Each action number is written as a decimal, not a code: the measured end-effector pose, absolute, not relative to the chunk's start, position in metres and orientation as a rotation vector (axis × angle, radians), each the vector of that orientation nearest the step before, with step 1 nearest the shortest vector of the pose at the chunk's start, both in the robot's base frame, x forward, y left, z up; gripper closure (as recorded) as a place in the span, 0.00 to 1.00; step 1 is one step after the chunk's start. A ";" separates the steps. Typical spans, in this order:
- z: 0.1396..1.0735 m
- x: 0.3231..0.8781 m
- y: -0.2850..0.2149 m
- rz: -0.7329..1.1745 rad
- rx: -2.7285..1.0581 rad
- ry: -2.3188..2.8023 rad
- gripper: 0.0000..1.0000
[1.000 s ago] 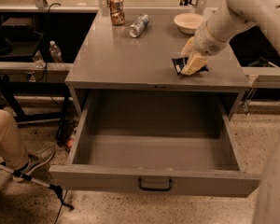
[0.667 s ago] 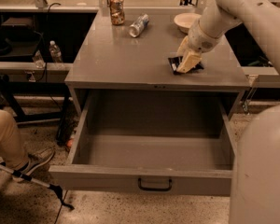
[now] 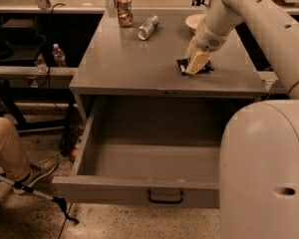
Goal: Pick rxbar blueberry from top drawer and place on counter
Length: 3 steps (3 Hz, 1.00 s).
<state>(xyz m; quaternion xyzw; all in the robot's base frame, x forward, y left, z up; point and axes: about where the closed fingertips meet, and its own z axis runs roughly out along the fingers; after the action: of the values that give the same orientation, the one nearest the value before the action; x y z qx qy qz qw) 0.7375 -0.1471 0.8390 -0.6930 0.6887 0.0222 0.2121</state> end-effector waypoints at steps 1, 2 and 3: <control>0.836 0.739 -0.145 0.065 -1.926 1.911 0.12; 0.833 0.740 -0.144 0.069 -1.928 1.911 0.00; 0.832 0.740 -0.143 0.072 -1.927 1.910 0.00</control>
Offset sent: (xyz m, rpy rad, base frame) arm 0.0010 0.0012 -0.0020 0.0015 -0.0001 0.0014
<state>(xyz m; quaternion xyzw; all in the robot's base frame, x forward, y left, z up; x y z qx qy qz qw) 0.7400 -0.1431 0.8318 -0.6938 0.6878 0.0260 0.2120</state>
